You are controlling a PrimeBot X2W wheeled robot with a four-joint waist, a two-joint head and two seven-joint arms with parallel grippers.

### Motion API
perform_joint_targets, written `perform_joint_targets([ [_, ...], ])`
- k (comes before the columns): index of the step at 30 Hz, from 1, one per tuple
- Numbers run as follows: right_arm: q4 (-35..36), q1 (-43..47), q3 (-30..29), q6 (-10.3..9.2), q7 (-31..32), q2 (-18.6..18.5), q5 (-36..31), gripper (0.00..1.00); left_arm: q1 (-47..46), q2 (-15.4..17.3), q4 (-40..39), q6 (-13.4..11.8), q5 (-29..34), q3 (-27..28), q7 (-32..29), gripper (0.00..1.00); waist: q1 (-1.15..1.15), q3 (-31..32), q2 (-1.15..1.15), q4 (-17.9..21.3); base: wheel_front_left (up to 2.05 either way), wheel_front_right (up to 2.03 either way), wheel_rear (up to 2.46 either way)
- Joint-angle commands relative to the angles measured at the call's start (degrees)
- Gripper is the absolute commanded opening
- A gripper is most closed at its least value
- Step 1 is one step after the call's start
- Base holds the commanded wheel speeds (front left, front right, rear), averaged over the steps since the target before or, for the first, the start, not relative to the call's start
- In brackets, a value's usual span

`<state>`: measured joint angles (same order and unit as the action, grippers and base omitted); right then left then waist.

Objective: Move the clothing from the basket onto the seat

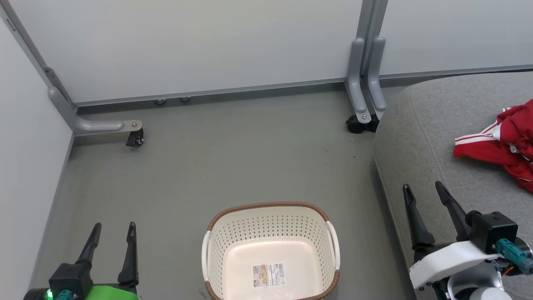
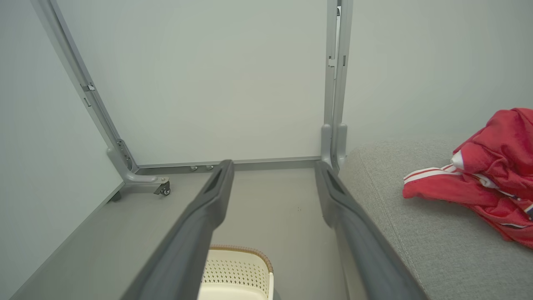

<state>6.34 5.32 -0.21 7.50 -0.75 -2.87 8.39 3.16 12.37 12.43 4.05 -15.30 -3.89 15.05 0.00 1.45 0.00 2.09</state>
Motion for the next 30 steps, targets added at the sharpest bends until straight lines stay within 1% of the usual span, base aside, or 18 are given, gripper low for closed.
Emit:
perform_joint_targets([
  [1, 0.3, 0.6, 0.0, -0.02, 0.1, 0.0, 0.1, 1.00, 0.2, -0.1, 0.1, 0.3, 0.5, 0.5, 0.2, 1.00, 0.00, 0.0, 0.00, 0.0, 0.00, 0.00, 0.00],
  [14, 0.3, 0.7, -0.3, -0.02, 0.2, 0.0, 0.5, 1.00, -0.4, -1.7, 0.6, 1.7, 2.8, 1.9, 0.2, 1.00, 0.00, 0.0, 0.00, -0.5, 0.00, 0.00, 0.00],
  [15, 0.1, 0.1, -0.2, 0.00, 0.2, 0.0, 0.2, 0.00, -0.1, -1.7, 0.6, 1.5, 2.4, 1.8, 0.0, 0.00, 0.00, 0.0, 0.00, -0.5, 0.00, 0.00, 0.00],
  [18, -1.1, 0.5, -0.1, 0.00, 0.1, 0.2, 0.6, 0.00, 0.0, -2.4, 1.9, 1.5, 1.8, 1.8, -0.4, 0.00, 0.00, 0.0, 0.00, -0.5, 0.00, 0.00, 0.00],
  [30, -4.1, -1.5, -0.1, 0.00, 0.5, -0.7, 15.2, 0.00, -1.8, -3.5, 1.9, 1.8, -11.0, 3.4, -4.0, 0.00, 0.00, -0.2, 0.00, -0.7, 0.00, 0.00, 0.00],
])
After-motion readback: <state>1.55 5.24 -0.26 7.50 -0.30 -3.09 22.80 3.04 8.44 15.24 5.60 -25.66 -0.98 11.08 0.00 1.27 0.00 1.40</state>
